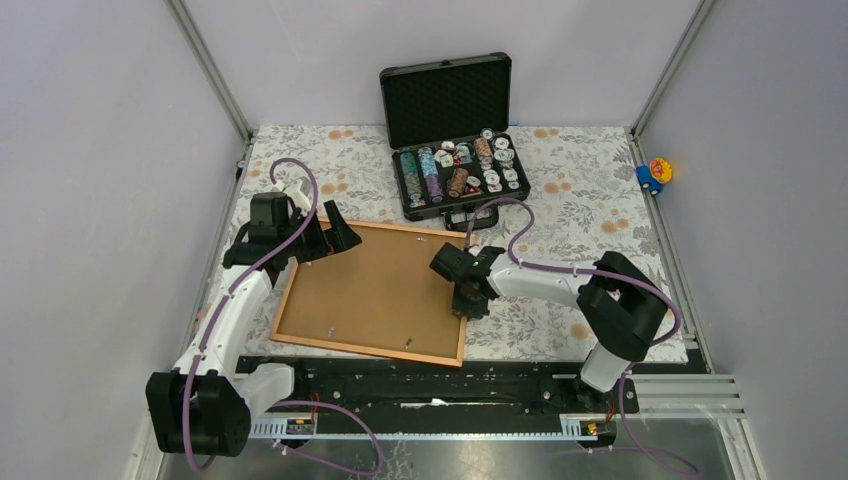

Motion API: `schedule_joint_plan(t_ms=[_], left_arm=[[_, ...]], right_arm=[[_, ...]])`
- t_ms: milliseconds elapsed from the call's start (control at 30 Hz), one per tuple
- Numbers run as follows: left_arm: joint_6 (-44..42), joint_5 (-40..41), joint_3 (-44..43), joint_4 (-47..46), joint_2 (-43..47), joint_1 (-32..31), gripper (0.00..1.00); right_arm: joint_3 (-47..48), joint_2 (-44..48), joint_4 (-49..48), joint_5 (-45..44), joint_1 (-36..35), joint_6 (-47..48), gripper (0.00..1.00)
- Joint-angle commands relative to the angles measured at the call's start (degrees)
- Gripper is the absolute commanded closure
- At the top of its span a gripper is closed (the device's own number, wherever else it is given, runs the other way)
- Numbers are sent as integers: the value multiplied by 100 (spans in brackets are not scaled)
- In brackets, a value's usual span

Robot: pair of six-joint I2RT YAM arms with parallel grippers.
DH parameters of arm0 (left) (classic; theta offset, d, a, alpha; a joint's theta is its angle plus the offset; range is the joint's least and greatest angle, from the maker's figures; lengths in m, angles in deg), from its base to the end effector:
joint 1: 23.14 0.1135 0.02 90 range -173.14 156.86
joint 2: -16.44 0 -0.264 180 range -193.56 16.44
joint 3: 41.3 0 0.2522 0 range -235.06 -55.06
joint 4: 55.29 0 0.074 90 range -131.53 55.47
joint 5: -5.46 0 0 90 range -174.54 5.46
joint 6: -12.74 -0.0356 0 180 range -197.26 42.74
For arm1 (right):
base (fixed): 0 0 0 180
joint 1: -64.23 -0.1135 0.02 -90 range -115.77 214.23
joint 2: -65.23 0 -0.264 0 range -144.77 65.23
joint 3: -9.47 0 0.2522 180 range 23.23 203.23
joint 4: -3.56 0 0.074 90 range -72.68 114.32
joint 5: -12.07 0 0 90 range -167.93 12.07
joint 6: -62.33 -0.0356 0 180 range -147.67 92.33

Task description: Put the photo into the frame

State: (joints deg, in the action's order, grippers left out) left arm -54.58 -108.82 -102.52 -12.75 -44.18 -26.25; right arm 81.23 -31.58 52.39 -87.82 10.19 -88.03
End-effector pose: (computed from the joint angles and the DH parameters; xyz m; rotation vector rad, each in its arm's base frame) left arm 0.2207 -0.0267 0.2750 -0.1749 2.3223 -0.7168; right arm 0.1870 0.2474 0.1641 0.1912 2.8319 0.2048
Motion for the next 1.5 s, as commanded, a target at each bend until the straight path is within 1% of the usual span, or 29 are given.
schedule_joint_plan(t_ms=[0,133,233,267,300,333,400,433,500,533,600,700,767,867,933,1033,1100,1133,1200,1333,1400,1467], left_arm=[[-76,-131,-22,-244,1,-31,1],[-70,-140,-10,-263,6,-31,1],[-81,-126,-11,-264,13,-31,1],[-79,-130,-9,-263,14,-31,1],[-86,-151,-10,-259,7,-31,1],[-88,-177,-9,-271,2,-29,1],[-88,-215,0,-286,-7,-18,1],[-88,-226,0,-290,-13,-18,1],[-81,-236,9,-303,-24,-22,1],[-79,-241,9,-314,-24,-23,1],[-79,-221,17,-316,-11,-23,1],[-79,-202,18,-311,1,-23,1],[-79,-203,18,-311,-3,-23,1],[-80,-205,26,-316,-5,-22,1],[-79,-229,34,-336,-13,-23,1],[-80,-248,43,-341,-27,-30,1],[-84,-276,48,-346,-28,-28,1],[-80,-282,45,-347,-33,-23,1],[-79,-281,44,-347,-46,-23,1],[-79,-273,44,-347,-71,-16,1],[-79,-271,44,-348,-87,-14,1],[-79,-270,44,-346,-98,-14,1]], right_arm=[[52,-119,-303,-682,1,1218,100],[67,-129,-481,-955,8,1918,100],[67,128,-636,-755,12,2227,100],[44,304,-661,-733,8,2246,83],[34,426,-673,-716,12,2250,70],[21,529,-683,-676,13,2301,58],[39,644,-688,-710,14,2332,40],[49,668,-686,-788,8,2297,26],[65,618,-671,-1016,16,2087,17],[82,556,-639,-1131,16,1939,14],[135,394,-545,-1361,21,1593,14],[140,213,-486,-1815,19,969,21],[108,172,-620,-1943,21,858,23],[128,57,-776,-1993,23,939,26],[121,-17,-985,-1881,26,1234,27],[87,-54,-1376,-1683,49,1878,22],[123,-128,-1405,-1577,166,2037,20],[124,-167,-1411,-1500,265,2048,21],[29,-202,-1508,-1371,416,2031,25],[-93,-362,-1758,-1309,473,2084,35],[-69,-522,-1833,-1254,490,2098,42],[-9,-677,-1875,-1138,483,2103,53]])
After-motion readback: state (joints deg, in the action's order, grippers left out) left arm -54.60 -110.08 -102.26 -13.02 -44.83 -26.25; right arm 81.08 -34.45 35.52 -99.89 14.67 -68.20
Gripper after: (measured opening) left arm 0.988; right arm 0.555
